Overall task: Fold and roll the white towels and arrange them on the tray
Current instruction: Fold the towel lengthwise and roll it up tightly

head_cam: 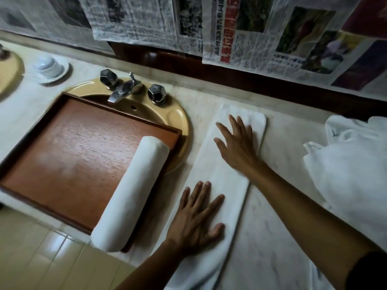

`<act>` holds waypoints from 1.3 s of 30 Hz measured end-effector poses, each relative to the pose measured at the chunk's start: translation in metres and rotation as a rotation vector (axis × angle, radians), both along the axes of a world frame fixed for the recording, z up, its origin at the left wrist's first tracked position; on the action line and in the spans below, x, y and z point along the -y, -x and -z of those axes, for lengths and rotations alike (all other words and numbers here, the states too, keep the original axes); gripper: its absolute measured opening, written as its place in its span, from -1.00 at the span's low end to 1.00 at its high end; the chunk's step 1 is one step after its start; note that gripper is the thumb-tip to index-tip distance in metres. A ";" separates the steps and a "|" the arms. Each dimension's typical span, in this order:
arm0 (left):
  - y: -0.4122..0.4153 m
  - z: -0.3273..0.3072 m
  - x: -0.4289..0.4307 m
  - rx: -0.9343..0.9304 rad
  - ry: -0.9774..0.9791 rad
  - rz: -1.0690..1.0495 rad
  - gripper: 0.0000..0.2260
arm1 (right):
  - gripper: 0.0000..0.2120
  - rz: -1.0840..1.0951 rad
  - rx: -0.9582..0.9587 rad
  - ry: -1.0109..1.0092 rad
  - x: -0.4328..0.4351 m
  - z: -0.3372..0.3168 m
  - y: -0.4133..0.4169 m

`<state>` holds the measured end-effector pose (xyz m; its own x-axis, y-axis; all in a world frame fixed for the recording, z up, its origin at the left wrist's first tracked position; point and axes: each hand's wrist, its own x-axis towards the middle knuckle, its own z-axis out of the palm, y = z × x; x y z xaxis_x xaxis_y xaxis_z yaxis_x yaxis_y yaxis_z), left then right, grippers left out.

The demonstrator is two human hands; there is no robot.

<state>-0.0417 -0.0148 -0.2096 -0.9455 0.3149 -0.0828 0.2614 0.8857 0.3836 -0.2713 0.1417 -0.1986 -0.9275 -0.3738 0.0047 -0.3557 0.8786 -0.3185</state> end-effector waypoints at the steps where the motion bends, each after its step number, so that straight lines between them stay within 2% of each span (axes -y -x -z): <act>1: 0.000 0.001 0.001 0.008 0.009 0.008 -0.34 | -0.49 -0.060 -0.046 0.026 -0.003 0.004 -0.023; 5: 0.003 -0.003 0.002 0.026 0.025 0.030 -0.37 | -0.45 -0.170 -0.071 -0.141 -0.022 0.025 -0.071; 11: -0.019 0.003 -0.003 -0.019 0.010 0.000 -0.47 | -0.48 -0.130 -0.126 -0.218 -0.043 0.024 0.010; 14: -0.024 0.003 -0.006 -0.017 0.009 -0.014 -0.46 | -0.51 -0.072 -0.199 -0.172 -0.042 0.009 0.034; 16: -0.025 0.002 -0.007 -0.043 -0.016 -0.017 -0.44 | -0.52 -0.103 -0.254 -0.061 -0.027 0.003 0.009; 18: -0.025 0.001 -0.007 -0.070 -0.050 -0.015 -0.41 | -0.52 -0.240 -0.214 0.001 -0.015 0.010 -0.041; 21: -0.023 -0.001 -0.006 -0.089 -0.066 0.005 -0.36 | -0.48 -0.424 -0.098 -0.119 -0.018 0.023 -0.090; 27: -0.024 -0.002 -0.006 -0.074 -0.088 0.018 -0.32 | -0.44 -0.168 -0.063 -0.215 -0.030 0.019 0.008; 31: -0.019 -0.003 -0.004 -0.049 -0.083 0.004 -0.31 | -0.43 -0.123 -0.024 -0.206 -0.029 0.021 0.033; 36: -0.020 -0.002 -0.004 -0.033 -0.086 0.004 -0.33 | -0.47 -0.120 -0.083 -0.027 -0.016 0.014 -0.046; 39: -0.017 0.000 -0.002 -0.013 -0.033 0.029 -0.33 | -0.44 -0.240 -0.087 -0.098 -0.018 0.020 -0.099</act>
<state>-0.0245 -0.0131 -0.2098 -0.9369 0.3444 -0.0601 0.2916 0.8648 0.4087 -0.1728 0.1597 -0.2183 -0.8098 -0.5857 0.0332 -0.5800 0.7909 -0.1949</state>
